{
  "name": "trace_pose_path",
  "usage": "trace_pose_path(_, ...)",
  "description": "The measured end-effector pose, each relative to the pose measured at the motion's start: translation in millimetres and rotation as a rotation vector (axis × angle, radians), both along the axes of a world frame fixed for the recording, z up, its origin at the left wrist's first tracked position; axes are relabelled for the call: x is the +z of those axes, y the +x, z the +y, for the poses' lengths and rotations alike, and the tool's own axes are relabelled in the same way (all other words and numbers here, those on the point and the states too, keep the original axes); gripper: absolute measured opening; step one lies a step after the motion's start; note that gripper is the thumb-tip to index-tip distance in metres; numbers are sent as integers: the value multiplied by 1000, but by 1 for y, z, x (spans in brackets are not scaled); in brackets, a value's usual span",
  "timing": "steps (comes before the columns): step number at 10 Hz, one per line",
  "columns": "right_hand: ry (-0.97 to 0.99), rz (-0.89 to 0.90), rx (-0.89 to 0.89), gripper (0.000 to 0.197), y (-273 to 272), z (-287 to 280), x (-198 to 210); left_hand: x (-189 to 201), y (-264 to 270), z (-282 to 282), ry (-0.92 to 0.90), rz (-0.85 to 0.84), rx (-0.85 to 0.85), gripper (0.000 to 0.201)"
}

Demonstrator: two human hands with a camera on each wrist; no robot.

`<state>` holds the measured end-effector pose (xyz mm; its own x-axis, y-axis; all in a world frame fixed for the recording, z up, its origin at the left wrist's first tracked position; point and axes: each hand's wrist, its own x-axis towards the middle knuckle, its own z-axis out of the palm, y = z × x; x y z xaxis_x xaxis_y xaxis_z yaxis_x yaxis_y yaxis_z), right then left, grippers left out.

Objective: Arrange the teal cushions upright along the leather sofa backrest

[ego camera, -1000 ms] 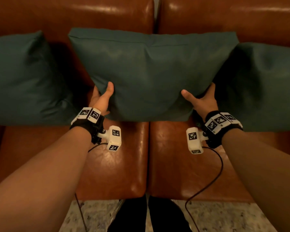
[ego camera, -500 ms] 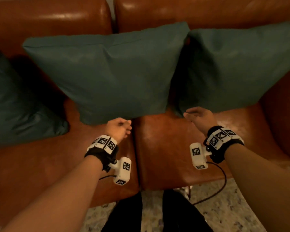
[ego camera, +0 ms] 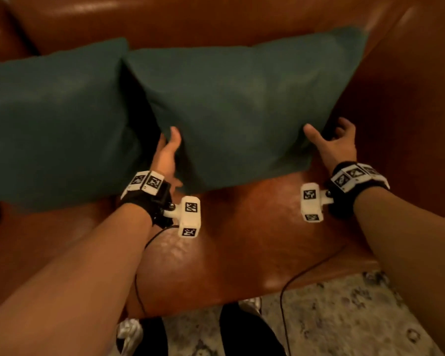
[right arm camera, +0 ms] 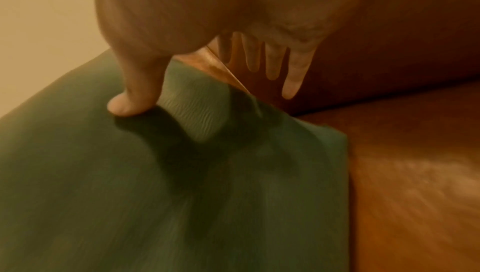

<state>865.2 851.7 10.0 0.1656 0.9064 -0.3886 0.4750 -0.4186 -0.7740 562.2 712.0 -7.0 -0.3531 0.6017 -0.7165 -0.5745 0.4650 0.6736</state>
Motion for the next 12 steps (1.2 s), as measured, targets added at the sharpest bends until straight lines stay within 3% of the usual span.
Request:
trace_pose_path(1, -57, 137, 47, 150, 12, 32, -7, -7, 12, 15, -33, -17, 41, 88)
trace_pose_path(2, -41, 300, 113, 141, 16, 51, -15, -15, 20, 36, -20, -114, 85, 110)
trace_pose_path(4, 47, 275, 15, 131, 67, 77, -9, -23, 74, 87, 16, -114, 29, 108)
trace_pose_path(5, 23, 247, 51, 121, 85, 87, -8, -25, 91, 107, 36, -124, 49, 106)
trace_pose_path(8, 55, 237, 65, 133, 76, 90, -20, -23, 87, 112, -37, -39, 49, 108)
trace_pose_path(9, 57, 217, 72, 134, 76, 88, -16, -27, 82, 113, -20, -42, 54, 122)
trace_pose_path(10, 22, 194, 60, 128, 80, 85, -13, -27, 73, 104, -28, -5, 62, 122)
trace_pose_path(11, 40, 184, 8, 110, 80, 73, -6, -8, 73, 87, -37, 78, 77, 99)
trace_pose_path(12, 164, 7, -66, 67, 74, 41, -2, 2, 69, 46, -113, 231, 48, 48)
